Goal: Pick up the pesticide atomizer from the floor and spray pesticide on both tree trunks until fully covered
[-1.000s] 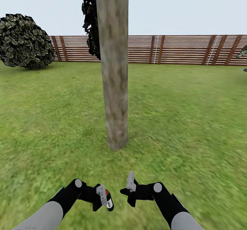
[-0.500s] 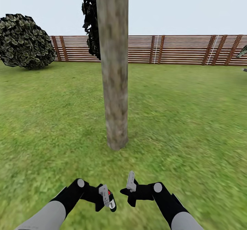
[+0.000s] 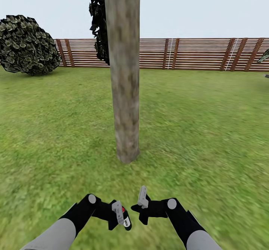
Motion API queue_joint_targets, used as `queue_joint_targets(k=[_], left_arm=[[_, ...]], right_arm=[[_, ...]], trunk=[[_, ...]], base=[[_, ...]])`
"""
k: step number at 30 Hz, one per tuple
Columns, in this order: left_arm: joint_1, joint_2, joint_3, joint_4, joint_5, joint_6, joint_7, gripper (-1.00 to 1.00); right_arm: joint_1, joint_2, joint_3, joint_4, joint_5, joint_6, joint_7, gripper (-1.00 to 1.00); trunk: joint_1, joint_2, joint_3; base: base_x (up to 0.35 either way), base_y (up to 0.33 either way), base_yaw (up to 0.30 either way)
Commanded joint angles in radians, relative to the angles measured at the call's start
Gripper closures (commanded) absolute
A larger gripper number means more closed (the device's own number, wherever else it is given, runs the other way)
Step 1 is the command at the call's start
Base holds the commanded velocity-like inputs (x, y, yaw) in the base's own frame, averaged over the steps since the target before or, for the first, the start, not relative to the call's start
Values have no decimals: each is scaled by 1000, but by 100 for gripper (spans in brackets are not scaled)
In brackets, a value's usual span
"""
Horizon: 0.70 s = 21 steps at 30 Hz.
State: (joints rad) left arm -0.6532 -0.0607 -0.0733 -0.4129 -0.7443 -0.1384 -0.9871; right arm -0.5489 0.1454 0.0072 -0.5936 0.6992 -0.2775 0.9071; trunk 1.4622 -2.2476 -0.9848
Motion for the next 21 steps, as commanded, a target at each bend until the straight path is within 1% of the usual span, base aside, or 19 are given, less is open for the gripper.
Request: queue_joint_targets(k=[1,5,11,14,21], left_arm=[[0,-1,1,-1,-9,-10,-1,100],[0,-3,1,-2,-8,-10,-1,100],[1,-13,3,-38,-7,-9,-2,100],[2,-19,3,-40,-8,-9,-2,100],[4,-24,3,-41,-9,-9,-2,100]], right_arm=[[0,0,-1,-1,8,-5,1,100],[0,0,-1,-2,8,-5,1,100],[0,0,-1,-2,8,-5,1,100],[0,0,-1,-2,8,-5,1,100],[0,0,-1,-3,8,-5,1,100]], trunk=[[0,0,-1],[0,0,-1],[0,0,-1],[0,0,-1],[0,0,-1]], base=[[0,0,0],[0,0,0],[0,0,0],[0,0,0],[0,0,0]])
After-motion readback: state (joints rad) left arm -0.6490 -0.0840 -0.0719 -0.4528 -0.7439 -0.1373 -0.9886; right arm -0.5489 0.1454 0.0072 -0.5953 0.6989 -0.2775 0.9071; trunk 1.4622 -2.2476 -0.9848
